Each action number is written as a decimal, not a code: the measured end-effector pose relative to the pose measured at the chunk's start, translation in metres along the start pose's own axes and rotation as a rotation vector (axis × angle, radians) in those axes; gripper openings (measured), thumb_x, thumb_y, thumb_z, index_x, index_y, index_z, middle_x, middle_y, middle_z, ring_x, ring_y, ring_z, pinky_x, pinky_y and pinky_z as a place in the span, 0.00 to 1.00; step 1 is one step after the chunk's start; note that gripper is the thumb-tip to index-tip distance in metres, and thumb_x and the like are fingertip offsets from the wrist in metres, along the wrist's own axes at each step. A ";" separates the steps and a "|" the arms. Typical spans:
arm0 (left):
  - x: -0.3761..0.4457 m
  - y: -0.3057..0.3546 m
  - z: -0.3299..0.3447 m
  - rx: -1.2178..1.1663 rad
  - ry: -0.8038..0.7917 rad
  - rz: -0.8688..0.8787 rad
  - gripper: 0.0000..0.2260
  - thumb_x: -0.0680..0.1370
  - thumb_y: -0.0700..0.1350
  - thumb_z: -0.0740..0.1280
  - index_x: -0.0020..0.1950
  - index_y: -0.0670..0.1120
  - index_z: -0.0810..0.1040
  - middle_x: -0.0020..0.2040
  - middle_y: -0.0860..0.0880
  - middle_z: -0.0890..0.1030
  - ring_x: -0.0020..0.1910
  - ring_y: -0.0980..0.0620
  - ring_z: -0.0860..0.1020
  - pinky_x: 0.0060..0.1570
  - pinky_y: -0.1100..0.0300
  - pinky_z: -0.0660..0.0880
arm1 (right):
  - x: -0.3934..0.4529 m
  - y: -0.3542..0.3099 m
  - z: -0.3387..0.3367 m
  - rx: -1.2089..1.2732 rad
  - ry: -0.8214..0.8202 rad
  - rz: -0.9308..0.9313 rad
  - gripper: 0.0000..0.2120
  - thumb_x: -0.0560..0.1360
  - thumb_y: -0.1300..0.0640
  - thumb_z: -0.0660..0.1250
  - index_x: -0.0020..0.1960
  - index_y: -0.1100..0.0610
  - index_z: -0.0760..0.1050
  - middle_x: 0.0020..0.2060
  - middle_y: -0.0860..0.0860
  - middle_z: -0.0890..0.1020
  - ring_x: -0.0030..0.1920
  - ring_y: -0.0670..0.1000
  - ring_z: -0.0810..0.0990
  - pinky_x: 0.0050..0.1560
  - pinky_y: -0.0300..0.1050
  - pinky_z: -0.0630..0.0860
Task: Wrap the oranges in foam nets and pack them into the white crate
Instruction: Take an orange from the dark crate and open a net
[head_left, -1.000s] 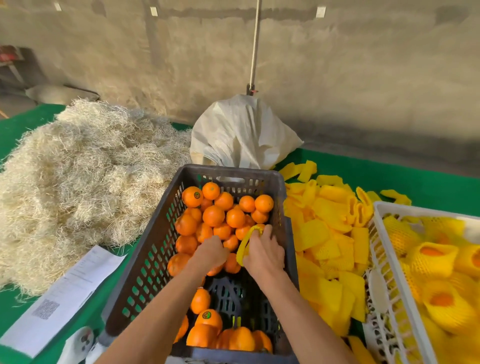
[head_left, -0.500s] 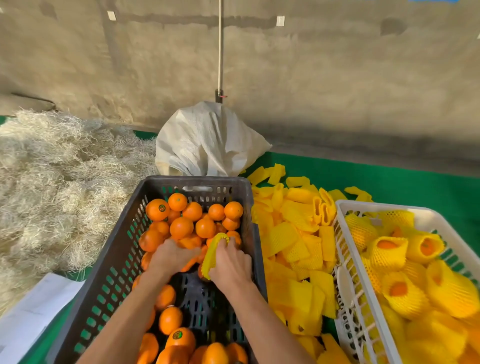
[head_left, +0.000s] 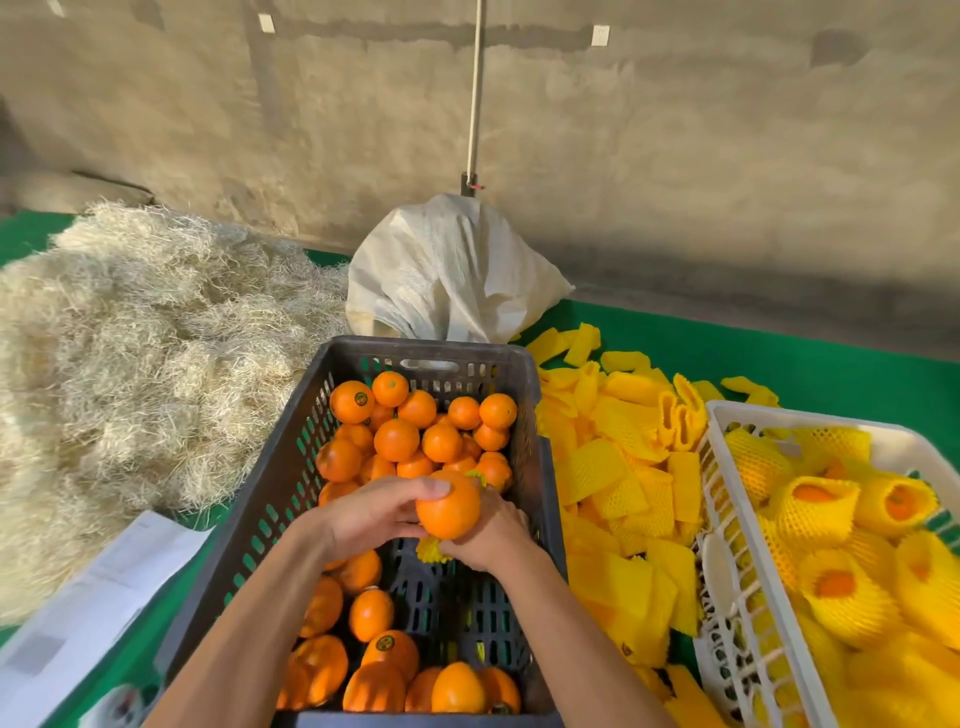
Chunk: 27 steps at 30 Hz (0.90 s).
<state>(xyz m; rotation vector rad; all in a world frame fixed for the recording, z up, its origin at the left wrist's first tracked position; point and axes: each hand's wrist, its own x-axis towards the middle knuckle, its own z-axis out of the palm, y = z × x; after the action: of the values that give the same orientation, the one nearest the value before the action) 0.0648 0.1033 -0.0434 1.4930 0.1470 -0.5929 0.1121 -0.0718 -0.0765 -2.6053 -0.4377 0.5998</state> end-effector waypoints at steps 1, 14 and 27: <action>-0.001 -0.001 -0.002 0.022 0.000 -0.006 0.38 0.70 0.63 0.73 0.75 0.47 0.73 0.70 0.49 0.80 0.70 0.48 0.78 0.73 0.47 0.72 | 0.000 0.000 0.000 0.006 -0.006 -0.018 0.42 0.71 0.43 0.75 0.76 0.53 0.58 0.68 0.57 0.74 0.67 0.64 0.74 0.64 0.57 0.72; 0.011 -0.014 -0.016 0.327 0.383 -0.025 0.37 0.59 0.67 0.78 0.58 0.44 0.82 0.57 0.46 0.84 0.54 0.49 0.84 0.49 0.55 0.85 | -0.004 -0.002 0.003 -0.029 0.023 -0.128 0.31 0.74 0.47 0.73 0.70 0.54 0.64 0.63 0.56 0.77 0.63 0.63 0.76 0.55 0.56 0.73; 0.042 -0.025 0.010 0.743 0.830 0.077 0.32 0.72 0.57 0.77 0.67 0.45 0.68 0.58 0.42 0.69 0.58 0.39 0.73 0.56 0.44 0.77 | -0.014 -0.018 0.001 -0.054 0.253 -0.302 0.33 0.80 0.56 0.63 0.80 0.46 0.53 0.55 0.57 0.80 0.51 0.63 0.79 0.42 0.54 0.75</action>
<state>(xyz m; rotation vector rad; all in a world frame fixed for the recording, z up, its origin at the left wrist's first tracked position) 0.0863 0.0832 -0.0828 2.3940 0.5485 0.1041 0.0957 -0.0613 -0.0636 -2.5494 -0.7517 0.1580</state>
